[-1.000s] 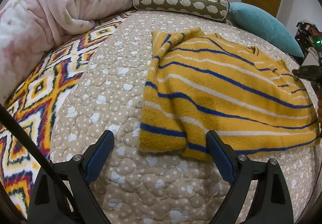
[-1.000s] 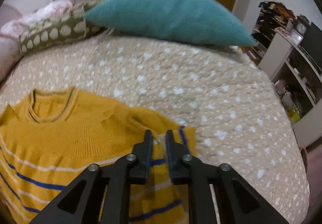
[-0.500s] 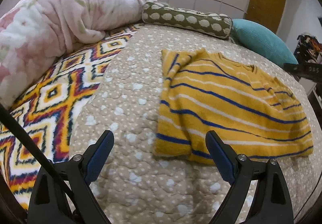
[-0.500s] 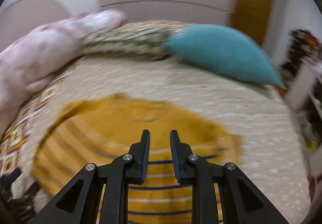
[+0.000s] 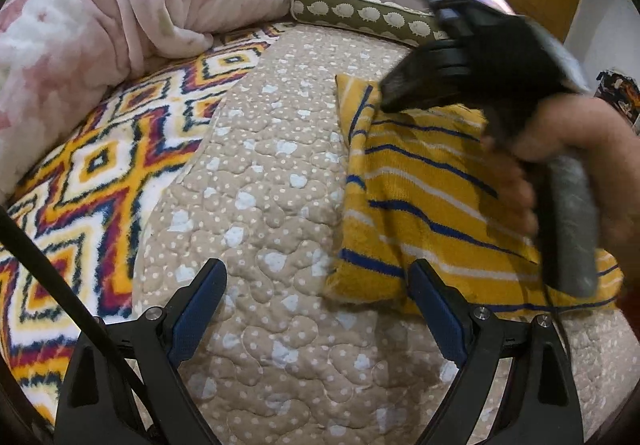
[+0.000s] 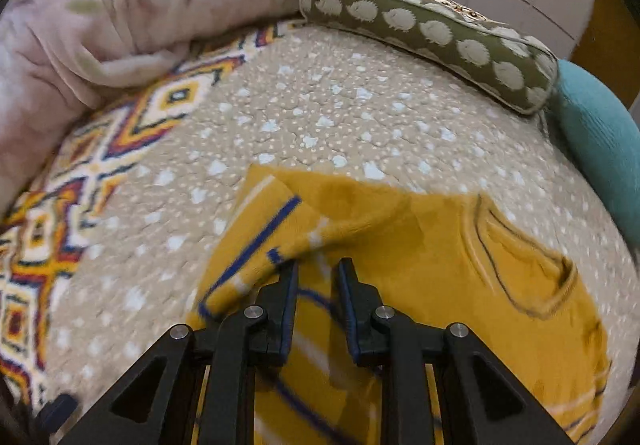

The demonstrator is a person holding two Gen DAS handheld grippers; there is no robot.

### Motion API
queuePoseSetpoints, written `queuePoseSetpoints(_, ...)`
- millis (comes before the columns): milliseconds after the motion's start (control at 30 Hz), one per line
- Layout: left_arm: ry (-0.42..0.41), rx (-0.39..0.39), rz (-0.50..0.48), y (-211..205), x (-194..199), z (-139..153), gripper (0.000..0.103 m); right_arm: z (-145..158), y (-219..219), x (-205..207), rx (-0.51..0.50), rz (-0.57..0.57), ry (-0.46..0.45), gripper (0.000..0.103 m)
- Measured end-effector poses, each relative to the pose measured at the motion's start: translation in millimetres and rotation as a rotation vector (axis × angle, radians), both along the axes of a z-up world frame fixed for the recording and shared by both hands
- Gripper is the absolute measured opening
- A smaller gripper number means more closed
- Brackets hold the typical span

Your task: Fold small clothes

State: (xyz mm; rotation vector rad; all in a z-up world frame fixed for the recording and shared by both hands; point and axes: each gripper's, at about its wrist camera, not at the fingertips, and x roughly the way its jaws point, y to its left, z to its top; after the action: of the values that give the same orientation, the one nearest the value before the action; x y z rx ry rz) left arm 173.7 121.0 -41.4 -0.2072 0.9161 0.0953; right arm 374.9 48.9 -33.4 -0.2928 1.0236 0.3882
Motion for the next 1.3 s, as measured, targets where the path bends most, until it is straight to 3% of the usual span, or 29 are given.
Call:
queuePoseSetpoints(267,0.011,-0.056,0.01,12.2,5.6,-0.8,0.091,-2.7,8.5,23.3,-0.023,-0.002,0.022,0.022)
queuePoseSetpoints(400,-0.001,-0.047,0.019,9.0,1.8,3.3,0.091,20.8,-9.6,17.0,0.045,-0.044,-0.008,0.028)
queuePoseSetpoints(567,-0.035,-0.007,0.011,-3.7,-6.6,10.8,0.091,76.7,-77.2,-24.8,0.136,-0.114,-0.107,0.037)
queuePoseSetpoints(733,-0.092,0.032,-0.013,-25.1,-19.3,21.4,0.091,107.2,-159.0,-88.9,0.123,-0.165,-0.202,0.057)
queuePoseSetpoints(867,-0.117,0.061,-0.049,-49.2,-27.4,24.7,0.091,101.1,-242.2,-143.5,0.128,-0.265,-0.233,0.059)
queuePoseSetpoints(1000,-0.079,0.093,-0.106,-78.9,-22.0,18.5,0.091,77.0,-328.0,-187.2,0.217,-0.407,-0.196,0.06)
queuePoseSetpoints(1133,-0.028,0.069,-0.185,-108.8,-13.7,17.3,0.091,50.3,-383.4,-214.2,0.303,-0.506,-0.161,0.06)
queuePoseSetpoints(1300,-0.046,0.119,-0.272,-156.5,-0.7,31.9,0.091,26.9,-422.0,-232.9,0.475,-0.562,-0.136,0.06)
